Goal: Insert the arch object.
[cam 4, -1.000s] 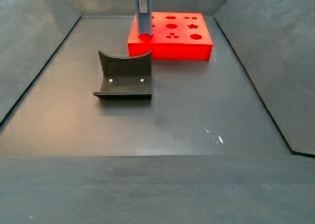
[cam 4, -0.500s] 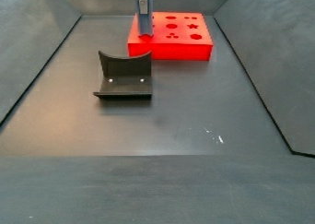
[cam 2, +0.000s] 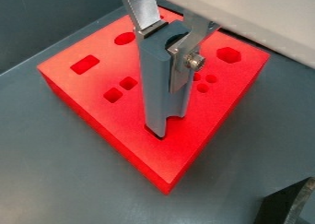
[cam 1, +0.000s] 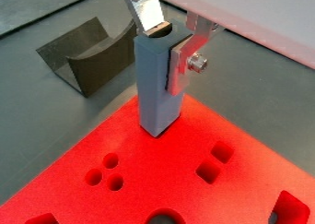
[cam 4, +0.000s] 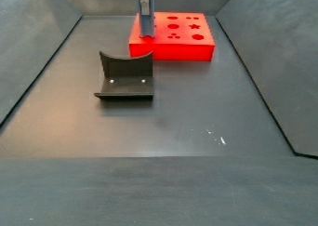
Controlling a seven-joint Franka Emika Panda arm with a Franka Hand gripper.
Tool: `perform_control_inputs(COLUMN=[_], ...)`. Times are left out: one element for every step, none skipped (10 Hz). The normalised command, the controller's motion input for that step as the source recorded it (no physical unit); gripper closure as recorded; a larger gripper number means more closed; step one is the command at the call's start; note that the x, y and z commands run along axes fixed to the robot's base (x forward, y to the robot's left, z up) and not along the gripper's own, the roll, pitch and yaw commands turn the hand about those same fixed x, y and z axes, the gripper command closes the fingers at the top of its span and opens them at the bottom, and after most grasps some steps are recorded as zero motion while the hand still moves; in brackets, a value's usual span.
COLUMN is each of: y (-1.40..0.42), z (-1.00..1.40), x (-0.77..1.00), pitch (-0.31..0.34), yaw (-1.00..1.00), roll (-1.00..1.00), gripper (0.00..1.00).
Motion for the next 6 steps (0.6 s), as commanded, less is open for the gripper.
perform_control_inputs(y=[0.0,0.0,0.0,0.0,0.0,0.0], z=[-0.08,-0.08,-0.11,-0.17,-0.26,-0.32], x=[0.0,0.0,0.0,0.0,0.03,0.05], pitch=[0.0,0.0,0.0,0.0,0.0,0.0], yaw=[0.07,0.06,0.02,0.0,0.0,0.0], roll=[0.02,0.02,0.02,0.05,0.08,0.12], gripper=[1.0,1.0,1.0,1.0,1.0,1.0])
